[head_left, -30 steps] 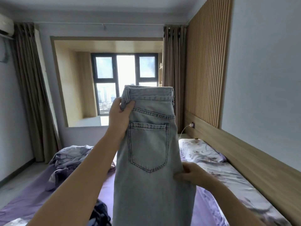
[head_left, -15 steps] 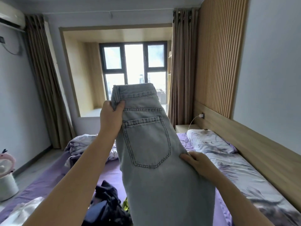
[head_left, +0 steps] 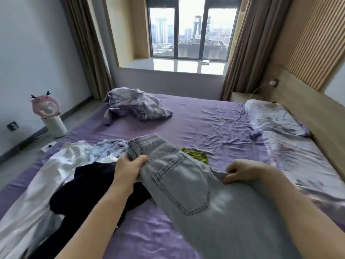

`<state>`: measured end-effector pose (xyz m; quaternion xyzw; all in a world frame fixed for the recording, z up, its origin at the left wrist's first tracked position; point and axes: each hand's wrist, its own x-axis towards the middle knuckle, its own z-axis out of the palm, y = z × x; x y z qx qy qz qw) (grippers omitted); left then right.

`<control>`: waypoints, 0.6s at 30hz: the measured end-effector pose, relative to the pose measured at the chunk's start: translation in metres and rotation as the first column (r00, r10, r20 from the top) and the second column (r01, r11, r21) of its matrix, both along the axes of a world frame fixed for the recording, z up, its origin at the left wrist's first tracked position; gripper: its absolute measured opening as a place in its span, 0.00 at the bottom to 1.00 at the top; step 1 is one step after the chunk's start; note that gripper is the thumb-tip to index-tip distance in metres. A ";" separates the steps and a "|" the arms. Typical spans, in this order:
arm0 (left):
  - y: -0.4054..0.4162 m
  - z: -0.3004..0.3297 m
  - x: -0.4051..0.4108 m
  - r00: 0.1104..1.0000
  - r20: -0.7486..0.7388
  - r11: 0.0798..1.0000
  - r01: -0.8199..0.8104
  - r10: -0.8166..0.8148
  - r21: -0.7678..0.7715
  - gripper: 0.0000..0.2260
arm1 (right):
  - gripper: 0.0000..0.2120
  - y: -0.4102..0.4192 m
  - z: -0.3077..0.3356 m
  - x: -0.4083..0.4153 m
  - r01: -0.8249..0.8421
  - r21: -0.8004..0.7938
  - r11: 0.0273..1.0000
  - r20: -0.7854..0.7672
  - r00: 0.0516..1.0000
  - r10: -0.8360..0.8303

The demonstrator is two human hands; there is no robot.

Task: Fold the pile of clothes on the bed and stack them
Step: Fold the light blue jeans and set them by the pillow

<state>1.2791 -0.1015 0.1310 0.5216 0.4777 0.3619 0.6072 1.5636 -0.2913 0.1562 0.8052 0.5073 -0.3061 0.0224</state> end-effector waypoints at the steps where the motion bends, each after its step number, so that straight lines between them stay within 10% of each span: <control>1: -0.008 -0.026 -0.012 0.999 -0.031 0.997 -0.010 0.007 -0.074 0.03 | 0.12 0.007 -0.029 -0.008 -0.029 -0.018 0.999 0.052 0.998 0.030; 5: -0.036 -0.125 -0.057 0.980 -0.166 0.957 -0.148 0.108 -0.248 0.06 | 0.10 0.031 -0.153 -0.058 -0.061 -0.141 0.988 0.222 0.971 0.092; 18: 0.006 -0.274 -0.127 0.968 -0.030 0.805 -0.225 0.251 -0.549 0.10 | 0.10 0.095 -0.321 -0.106 0.261 0.131 0.956 -0.139 0.960 -0.243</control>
